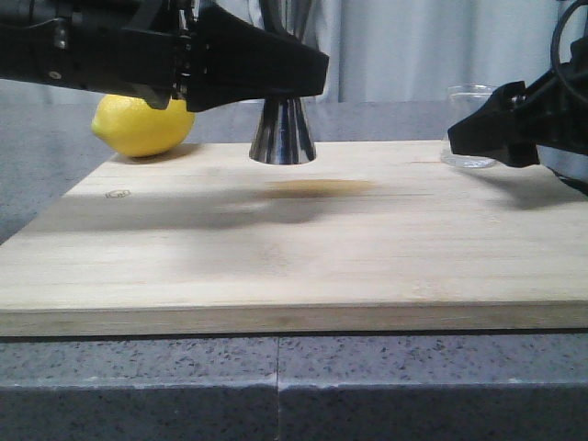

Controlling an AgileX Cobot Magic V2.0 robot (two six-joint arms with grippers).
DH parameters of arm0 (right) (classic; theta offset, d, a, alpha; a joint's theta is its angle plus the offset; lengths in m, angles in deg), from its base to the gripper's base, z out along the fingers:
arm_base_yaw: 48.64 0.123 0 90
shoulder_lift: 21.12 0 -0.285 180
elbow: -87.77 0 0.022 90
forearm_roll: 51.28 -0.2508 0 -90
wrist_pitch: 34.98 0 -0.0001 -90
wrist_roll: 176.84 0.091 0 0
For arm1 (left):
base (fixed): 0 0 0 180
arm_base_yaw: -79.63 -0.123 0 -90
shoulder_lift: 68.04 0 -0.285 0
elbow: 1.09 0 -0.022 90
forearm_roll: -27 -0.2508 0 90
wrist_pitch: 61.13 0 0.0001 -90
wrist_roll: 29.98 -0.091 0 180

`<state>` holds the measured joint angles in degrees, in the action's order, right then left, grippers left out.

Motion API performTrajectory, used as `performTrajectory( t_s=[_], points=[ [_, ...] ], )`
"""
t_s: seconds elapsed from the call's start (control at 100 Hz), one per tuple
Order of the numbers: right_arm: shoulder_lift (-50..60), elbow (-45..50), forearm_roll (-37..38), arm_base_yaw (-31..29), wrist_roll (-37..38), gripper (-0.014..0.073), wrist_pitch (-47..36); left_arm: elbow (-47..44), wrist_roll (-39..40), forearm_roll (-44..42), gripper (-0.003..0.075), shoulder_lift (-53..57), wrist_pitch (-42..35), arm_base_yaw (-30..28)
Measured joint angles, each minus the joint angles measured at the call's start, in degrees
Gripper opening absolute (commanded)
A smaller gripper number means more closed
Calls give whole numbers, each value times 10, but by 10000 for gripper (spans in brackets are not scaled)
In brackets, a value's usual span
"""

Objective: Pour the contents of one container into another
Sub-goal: 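Open the right gripper and withdraw it from the beaker, then lower the steel jigger toward the board with the left gripper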

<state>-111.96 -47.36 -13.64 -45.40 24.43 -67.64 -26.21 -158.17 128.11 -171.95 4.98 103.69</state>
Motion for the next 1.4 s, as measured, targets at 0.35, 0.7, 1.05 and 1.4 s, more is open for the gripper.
performTrajectory(
  t_s=[0.35,0.7,1.05,1.4],
  points=[
    [55,1,51,0,59,536,32,0,0,0,-19,0,0,0],
    [92,1,197,0,220,536,41,0,0,0,-19,0,0,0],
    [184,4,280,0,312,536,46,0,0,0,-19,0,0,0],
    [306,5,294,0,327,535,69,0,-3,0,-19,0,0,-23]
  ],
)
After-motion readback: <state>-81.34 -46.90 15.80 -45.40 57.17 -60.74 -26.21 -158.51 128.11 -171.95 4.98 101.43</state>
